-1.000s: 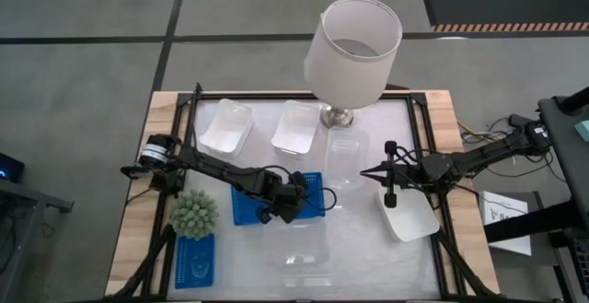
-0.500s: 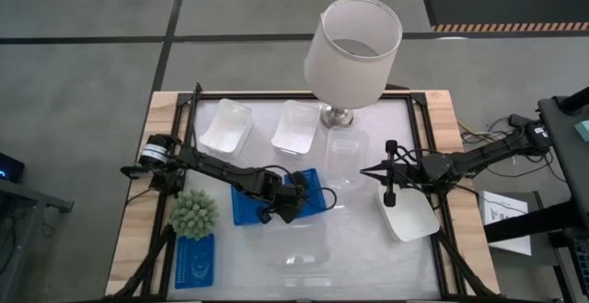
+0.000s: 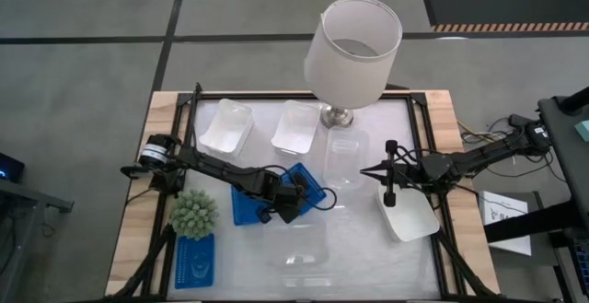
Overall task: Stack baskets by color
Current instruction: Stack the right blue bin on the middle blue bin
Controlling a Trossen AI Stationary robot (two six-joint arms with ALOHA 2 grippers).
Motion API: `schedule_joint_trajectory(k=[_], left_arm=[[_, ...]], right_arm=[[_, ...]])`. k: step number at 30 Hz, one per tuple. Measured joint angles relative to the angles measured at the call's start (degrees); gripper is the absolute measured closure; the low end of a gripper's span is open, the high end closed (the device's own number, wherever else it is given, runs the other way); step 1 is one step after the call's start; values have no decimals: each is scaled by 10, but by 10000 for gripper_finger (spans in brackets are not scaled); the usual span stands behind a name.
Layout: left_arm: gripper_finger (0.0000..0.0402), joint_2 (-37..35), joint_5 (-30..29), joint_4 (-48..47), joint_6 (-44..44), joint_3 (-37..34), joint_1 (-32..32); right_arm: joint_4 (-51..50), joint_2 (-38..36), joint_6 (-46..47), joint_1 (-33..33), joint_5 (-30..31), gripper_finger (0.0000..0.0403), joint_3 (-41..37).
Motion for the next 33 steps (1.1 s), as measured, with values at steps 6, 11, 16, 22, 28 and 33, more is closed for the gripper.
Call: schedule_joint_trajectory(k=[6, 11, 16, 22, 28, 33], left_arm=[[398, -4, -26, -5, 0, 13, -4], [398, -27, -54, -8, 0, 18, -16], [398, -57, -94, -23, 0, 18, -39], [398, -105, -145, -75, -1, 16, -80], [398, -162, -146, -161, -88, 14, -117], [398, -211, -139, -221, -125, 11, -153]], right_arm=[[0, 0, 0, 0, 0, 394, 0], [-1, 0, 3, 0, 0, 394, 0], [-3, 0, 4, 0, 0, 394, 0], [-6, 0, 7, 0, -1, 394, 0], [-6, 0, 16, 0, -1, 394, 0], [-6, 0, 22, 0, -1, 394, 0]])
